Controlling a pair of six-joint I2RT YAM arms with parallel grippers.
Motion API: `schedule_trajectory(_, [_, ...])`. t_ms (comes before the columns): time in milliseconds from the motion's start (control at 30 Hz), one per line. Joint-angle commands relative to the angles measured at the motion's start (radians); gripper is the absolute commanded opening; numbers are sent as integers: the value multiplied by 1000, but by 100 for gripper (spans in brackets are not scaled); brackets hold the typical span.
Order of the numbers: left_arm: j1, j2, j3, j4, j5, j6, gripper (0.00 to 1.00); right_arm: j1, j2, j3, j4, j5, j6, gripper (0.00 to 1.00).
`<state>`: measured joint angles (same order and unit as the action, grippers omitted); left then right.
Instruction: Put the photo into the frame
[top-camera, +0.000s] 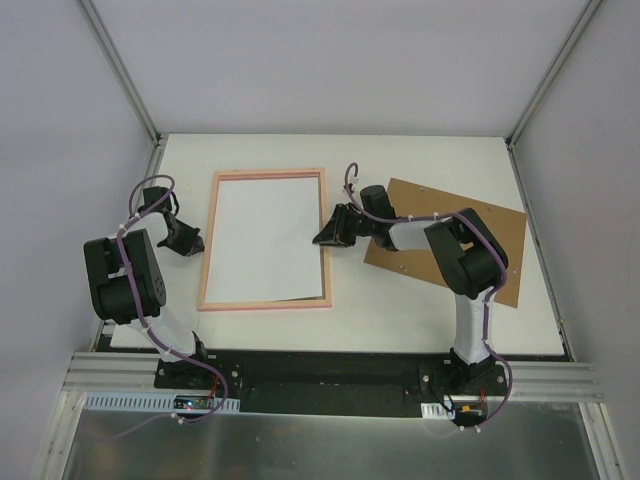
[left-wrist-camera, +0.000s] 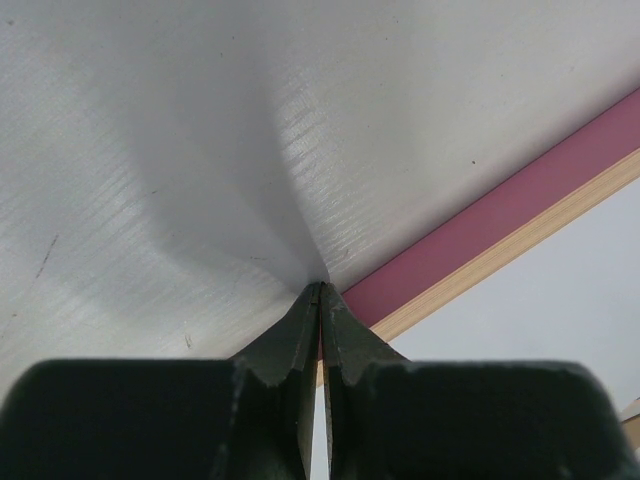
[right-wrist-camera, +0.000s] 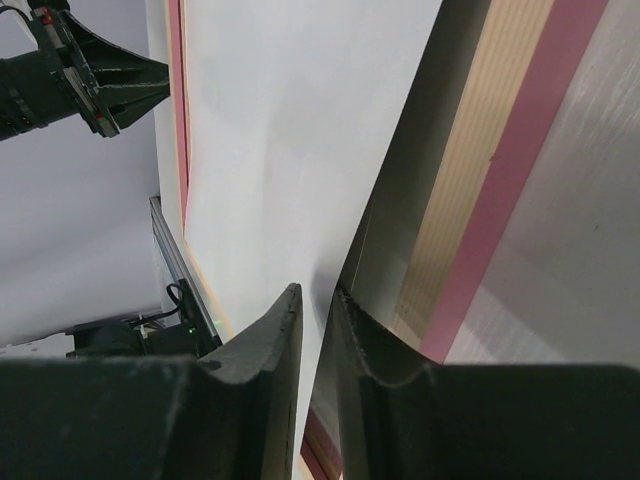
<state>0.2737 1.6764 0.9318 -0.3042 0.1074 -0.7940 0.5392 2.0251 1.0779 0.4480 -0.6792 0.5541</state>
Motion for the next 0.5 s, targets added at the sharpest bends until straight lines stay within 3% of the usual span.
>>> schedule_trajectory(0, [-14, 6, -36, -53, -6, 9, 3, 8, 4, 48, 58, 13, 13, 20])
schedule_trajectory(267, [-19, 3, -28, -52, 0, 9, 3, 22, 4, 70, 38, 53, 10, 15])
schedule_trajectory(467, [-19, -1, -28, -52, -2, 13, 4, 34, -8, 60, 31, 119, -6, 1])
